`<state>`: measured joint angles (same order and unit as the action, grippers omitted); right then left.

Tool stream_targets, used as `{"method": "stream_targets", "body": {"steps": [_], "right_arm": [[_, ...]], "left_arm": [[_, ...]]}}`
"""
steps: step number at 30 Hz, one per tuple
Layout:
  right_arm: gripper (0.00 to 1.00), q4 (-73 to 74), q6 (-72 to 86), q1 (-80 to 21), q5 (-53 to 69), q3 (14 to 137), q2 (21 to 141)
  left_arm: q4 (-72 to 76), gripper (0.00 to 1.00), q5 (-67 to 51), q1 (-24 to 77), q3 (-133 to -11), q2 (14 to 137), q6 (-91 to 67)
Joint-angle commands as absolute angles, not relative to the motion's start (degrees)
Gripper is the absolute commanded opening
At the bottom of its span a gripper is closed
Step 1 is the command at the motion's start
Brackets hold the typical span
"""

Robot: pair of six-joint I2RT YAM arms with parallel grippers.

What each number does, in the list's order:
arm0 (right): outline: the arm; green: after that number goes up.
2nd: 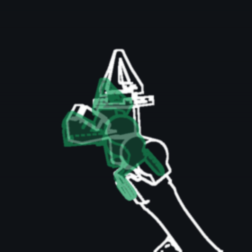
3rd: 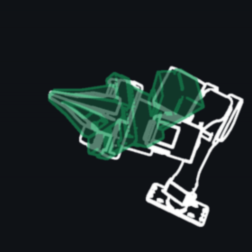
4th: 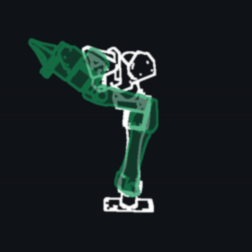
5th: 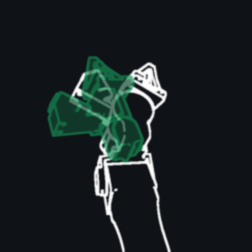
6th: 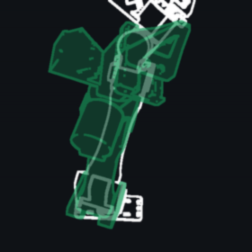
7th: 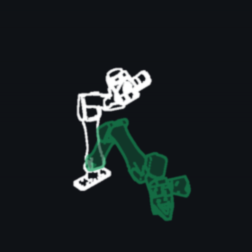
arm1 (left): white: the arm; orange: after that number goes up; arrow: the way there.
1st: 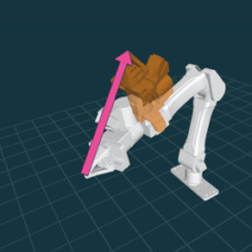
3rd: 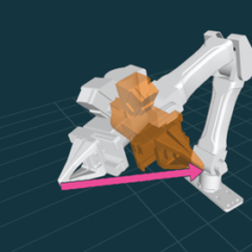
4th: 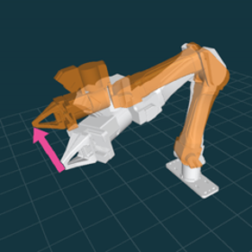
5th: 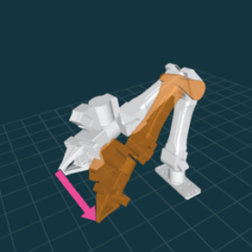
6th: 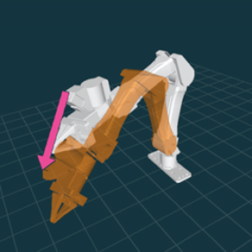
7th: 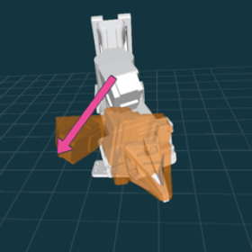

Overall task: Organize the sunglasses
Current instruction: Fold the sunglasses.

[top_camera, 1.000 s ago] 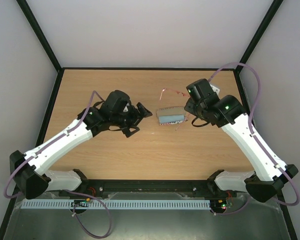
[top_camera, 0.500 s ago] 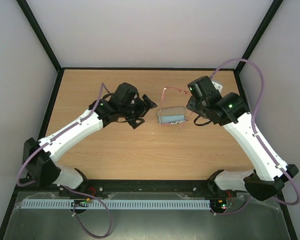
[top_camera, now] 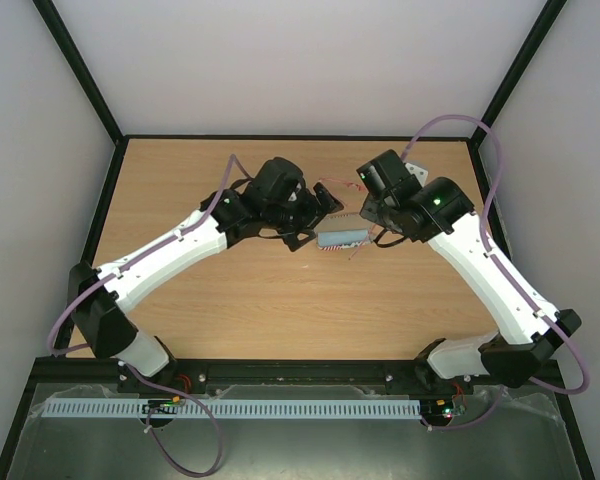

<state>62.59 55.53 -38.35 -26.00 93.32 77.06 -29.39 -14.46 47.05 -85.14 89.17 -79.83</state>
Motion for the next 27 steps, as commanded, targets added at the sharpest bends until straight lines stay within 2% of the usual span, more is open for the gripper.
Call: {"method": "stream_targets", "body": {"steps": [1,18,22,27], "right_arm": [[0.01,63.46,55.90,-38.76,-27.40,94.87,76.67],[0.01,61.05,57.91,-39.22,-24.08,89.22,73.60],[0.01,62.20,57.49,-36.97,-23.50,93.05,74.54],[0.01,61.96,57.34,-33.75,-18.25,94.47,74.78]], "left_arm": [[-31.40,0.99,-12.74,46.90,-86.42,89.06,-78.52],[-26.04,0.99,-15.68,46.73,-91.93,93.72,-79.97],[-28.24,0.99,-15.41,46.73,-89.67,88.42,-77.51],[-23.83,0.99,-12.37,46.66,-79.05,75.18,-77.64]]}}
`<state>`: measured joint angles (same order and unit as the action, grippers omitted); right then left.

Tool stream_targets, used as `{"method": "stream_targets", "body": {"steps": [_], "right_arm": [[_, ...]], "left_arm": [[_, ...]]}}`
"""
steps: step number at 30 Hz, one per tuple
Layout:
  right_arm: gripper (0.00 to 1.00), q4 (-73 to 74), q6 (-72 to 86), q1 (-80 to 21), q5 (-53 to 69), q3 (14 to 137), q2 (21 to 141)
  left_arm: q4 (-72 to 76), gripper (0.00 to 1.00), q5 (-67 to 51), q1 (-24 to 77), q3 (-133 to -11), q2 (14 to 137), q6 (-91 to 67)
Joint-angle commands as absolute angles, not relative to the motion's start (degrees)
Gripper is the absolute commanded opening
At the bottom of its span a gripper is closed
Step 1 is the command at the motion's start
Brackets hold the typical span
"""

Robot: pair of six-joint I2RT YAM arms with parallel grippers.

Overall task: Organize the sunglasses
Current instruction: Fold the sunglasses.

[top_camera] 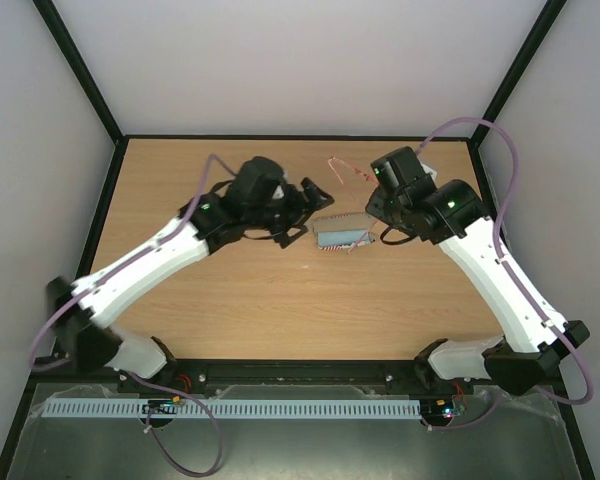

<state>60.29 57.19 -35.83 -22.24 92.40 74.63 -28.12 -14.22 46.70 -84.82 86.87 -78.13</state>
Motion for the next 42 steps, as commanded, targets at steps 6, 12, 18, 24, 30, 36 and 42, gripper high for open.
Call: {"method": "stream_targets", "body": {"steps": [6,12,18,24,30,36,42], "right_arm": [[0.01,60.39,60.40,-33.13,-9.34,93.82,74.71],[0.01,58.09,64.92,-33.05,-0.58,92.43,73.83],[0.01,55.69,70.71,-33.05,5.96,86.44,70.08],[0.01,56.17,71.09,-33.05,6.12,82.39,67.11],[0.01,58.41,62.82,-33.09,7.34,84.33,68.45],[0.01,66.39,46.38,-33.29,11.22,92.40,70.83],[0.01,73.85,33.24,-37.04,15.26,92.40,70.38]], "left_arm": [[-16.78,0.99,-8.97,45.85,-73.02,67.69,-79.61],[-13.58,0.99,-9.15,44.93,-74.39,70.02,-79.48],[-19.43,0.99,-6.83,41.56,-75.17,70.69,-72.96],[-19.86,0.99,-9.23,37.47,-70.74,67.14,-66.70],[-19.36,0.99,-23.63,32.77,-75.35,70.00,-64.19],[-31.84,0.99,-39.61,30.26,-85.67,70.93,-62.97],[-35.81,0.99,-50.44,28.95,-81.43,63.08,-69.21]]}}
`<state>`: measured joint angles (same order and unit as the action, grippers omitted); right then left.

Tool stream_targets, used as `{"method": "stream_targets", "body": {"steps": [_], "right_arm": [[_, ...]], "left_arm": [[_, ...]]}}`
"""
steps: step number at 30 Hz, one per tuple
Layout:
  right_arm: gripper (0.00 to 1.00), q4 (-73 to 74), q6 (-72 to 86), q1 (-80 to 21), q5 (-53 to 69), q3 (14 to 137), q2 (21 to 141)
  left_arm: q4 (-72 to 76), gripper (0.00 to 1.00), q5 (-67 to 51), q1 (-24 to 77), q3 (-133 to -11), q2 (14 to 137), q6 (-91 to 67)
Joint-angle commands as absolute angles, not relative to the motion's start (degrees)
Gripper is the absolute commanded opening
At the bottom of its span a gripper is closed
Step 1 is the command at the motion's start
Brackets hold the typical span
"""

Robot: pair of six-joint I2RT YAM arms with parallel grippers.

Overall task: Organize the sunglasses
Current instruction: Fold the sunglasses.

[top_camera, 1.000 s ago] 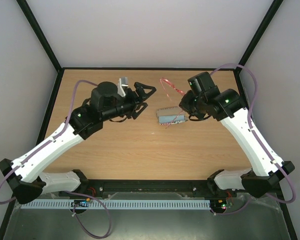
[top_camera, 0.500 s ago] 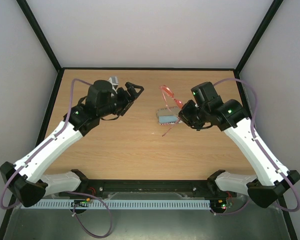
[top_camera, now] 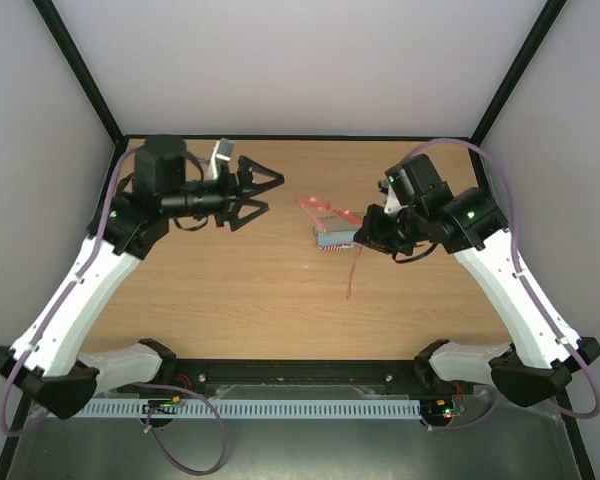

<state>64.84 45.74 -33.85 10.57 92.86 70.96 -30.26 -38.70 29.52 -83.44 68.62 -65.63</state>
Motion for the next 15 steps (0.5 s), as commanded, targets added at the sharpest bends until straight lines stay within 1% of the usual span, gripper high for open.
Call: {"method": "stream_targets", "body": {"steps": [1,4,8,12,15], "right_arm": [[0.01,73.89,32.17,-38.87,15.78,91.47,70.01],[0.01,73.73,30.83,-43.29,17.17,87.66,69.48],[0.01,73.79,27.86,-48.72,16.35,87.06,70.87],[0.01,73.74,25.00,-50.50,15.11,88.33,72.23],[0.01,73.74,23.57,-52.90,15.34,89.24,73.79]], "left_arm": [[-36.87,0.99,-51.29,28.84,-80.77,61.56,-69.67],[-39.33,0.99,-56.04,28.83,-76.85,57.52,-70.20],[-39.37,0.99,-63.96,28.83,-69.06,51.98,-72.19],[-34.12,0.99,-71.86,28.92,-60.76,45.80,-80.34],[-30.05,0.99,-75.32,28.92,-55.59,41.92,-86.17]]}}
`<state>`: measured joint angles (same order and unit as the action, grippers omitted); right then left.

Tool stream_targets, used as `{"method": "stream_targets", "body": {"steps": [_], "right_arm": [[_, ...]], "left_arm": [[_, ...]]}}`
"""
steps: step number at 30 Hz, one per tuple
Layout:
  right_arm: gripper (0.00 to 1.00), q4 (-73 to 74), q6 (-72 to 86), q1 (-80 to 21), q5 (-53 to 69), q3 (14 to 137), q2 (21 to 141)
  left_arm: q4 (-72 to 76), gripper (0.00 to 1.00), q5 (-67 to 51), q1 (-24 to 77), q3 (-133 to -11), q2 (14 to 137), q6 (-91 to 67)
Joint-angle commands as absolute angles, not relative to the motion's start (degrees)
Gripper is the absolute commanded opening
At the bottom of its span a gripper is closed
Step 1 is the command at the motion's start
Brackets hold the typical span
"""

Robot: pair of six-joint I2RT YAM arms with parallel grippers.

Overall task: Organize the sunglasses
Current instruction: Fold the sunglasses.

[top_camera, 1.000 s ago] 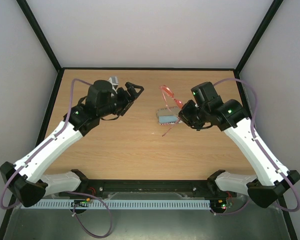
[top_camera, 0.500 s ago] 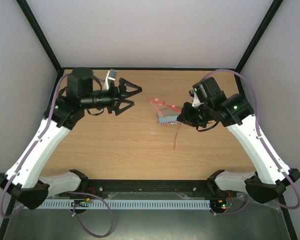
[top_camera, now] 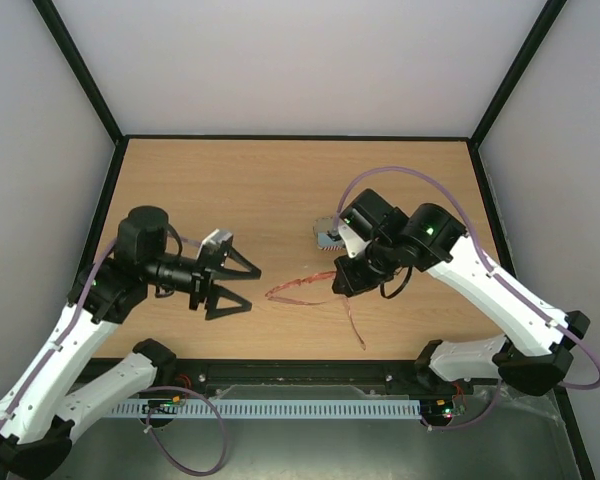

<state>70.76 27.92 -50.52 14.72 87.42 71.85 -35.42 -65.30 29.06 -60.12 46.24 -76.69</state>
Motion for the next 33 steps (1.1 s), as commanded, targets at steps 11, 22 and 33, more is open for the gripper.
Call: {"method": "stream_targets", "body": {"steps": [11,22,33], "right_arm": [[0.01,73.67,23.68,-62.04,8.92,96.27,79.72],[0.01,72.74,22.82,-62.05,8.28,97.71,82.45],[0.01,71.95,22.15,-62.05,10.40,96.43,81.46]], "left_arm": [[-34.42,0.99,-80.06,29.49,-52.36,45.79,-77.96],[-36.18,0.99,-78.50,34.95,-55.11,51.58,-72.24],[-35.80,0.86,-79.10,37.88,-54.58,53.37,-71.20]]}}
